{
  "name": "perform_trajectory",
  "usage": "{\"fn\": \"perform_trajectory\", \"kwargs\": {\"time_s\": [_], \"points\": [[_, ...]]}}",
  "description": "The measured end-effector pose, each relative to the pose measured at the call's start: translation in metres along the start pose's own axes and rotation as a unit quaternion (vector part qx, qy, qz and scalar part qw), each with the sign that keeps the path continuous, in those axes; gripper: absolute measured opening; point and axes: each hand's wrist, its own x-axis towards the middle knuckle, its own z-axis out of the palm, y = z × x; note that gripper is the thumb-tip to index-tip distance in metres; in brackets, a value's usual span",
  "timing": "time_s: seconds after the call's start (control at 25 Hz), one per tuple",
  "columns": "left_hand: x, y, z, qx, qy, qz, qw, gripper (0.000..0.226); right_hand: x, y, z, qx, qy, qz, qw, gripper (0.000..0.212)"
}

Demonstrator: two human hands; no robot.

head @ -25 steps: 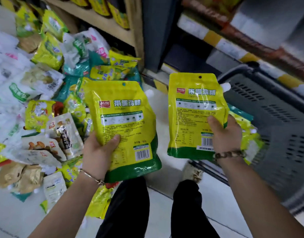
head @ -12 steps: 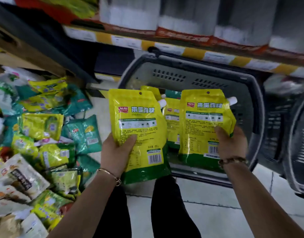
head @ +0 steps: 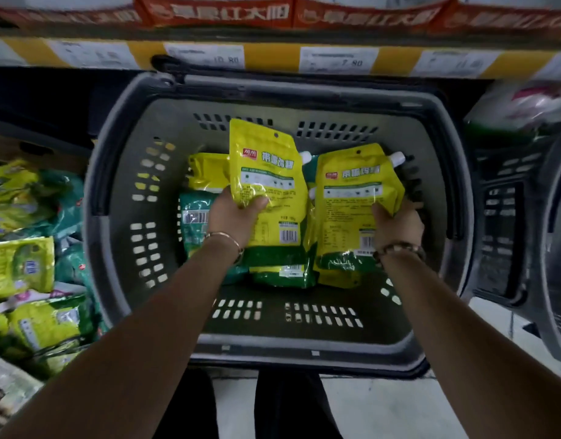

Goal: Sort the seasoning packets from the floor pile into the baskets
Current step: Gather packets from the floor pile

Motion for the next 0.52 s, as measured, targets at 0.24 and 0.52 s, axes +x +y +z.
{"fn": "perform_trajectory", "kwargs": {"time_s": [0.24,0.52], "points": [[0.032,-0.035,0.032,0.019,0.011,-0.059,0.998,0.038,0.025,0.024,0.044,0.028,0.020,0.018,0.999,0.039],[0.013,-0.044,0.032,0.069,0.056,-0.051,0.995,0.077,0.017,0.032,0.044,0.025,0.016,-0.069,0.997,0.046]]}}
